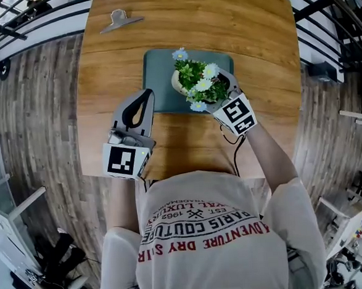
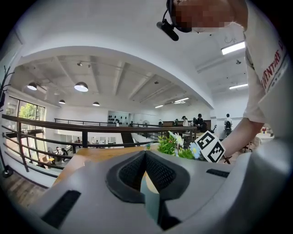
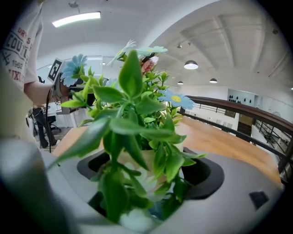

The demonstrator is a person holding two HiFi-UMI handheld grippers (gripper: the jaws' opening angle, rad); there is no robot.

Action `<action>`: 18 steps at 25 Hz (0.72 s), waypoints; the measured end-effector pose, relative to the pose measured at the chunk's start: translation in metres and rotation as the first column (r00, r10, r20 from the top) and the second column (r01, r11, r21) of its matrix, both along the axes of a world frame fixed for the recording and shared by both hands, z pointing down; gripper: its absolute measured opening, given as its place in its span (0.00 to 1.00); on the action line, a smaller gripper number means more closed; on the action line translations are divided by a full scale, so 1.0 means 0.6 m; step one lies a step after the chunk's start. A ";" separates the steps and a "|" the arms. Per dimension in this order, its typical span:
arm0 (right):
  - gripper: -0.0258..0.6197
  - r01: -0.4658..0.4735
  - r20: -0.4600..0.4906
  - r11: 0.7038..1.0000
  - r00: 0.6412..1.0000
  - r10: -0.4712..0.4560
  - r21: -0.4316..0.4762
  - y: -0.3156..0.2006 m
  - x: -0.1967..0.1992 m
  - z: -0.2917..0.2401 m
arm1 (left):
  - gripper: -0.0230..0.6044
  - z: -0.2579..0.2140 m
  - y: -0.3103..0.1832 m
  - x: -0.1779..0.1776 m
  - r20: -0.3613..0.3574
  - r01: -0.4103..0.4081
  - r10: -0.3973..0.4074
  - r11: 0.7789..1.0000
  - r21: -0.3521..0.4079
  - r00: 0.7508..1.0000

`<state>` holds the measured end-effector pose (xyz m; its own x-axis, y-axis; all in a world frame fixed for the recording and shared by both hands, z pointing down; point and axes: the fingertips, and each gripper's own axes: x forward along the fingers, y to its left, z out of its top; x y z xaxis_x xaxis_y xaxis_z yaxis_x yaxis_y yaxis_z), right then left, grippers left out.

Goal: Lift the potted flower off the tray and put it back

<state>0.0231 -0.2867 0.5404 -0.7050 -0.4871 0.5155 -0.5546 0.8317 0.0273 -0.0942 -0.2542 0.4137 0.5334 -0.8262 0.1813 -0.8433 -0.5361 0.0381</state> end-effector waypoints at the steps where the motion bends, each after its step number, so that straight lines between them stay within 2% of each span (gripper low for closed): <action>1: 0.76 0.016 -0.009 1.000 1.000 -0.016 -0.011 0.000 -0.008 0.014 | 0.06 0.007 -0.002 -0.004 0.002 0.002 -0.002 1.000 -0.008 1.000; 9: 0.76 0.099 -0.036 0.992 0.994 -0.103 -0.079 -0.013 -0.049 0.099 | 0.06 0.061 -0.023 -0.028 -0.012 0.018 -0.020 0.996 -0.087 1.000; 12: 0.76 0.125 -0.051 0.989 0.990 -0.129 -0.085 -0.020 -0.053 0.120 | 0.06 0.081 -0.027 -0.030 -0.004 0.006 -0.006 0.996 -0.090 1.000; 15: 0.76 0.153 -0.063 0.986 0.985 -0.158 -0.068 -0.021 -0.058 0.128 | 0.06 0.089 -0.028 -0.027 -0.018 0.006 -0.008 0.992 -0.128 1.000; 18: 0.76 0.176 -0.049 0.981 0.982 -0.180 -0.078 -0.022 -0.064 0.134 | 0.06 0.091 -0.036 -0.023 -0.017 -0.002 -0.001 0.992 -0.123 1.000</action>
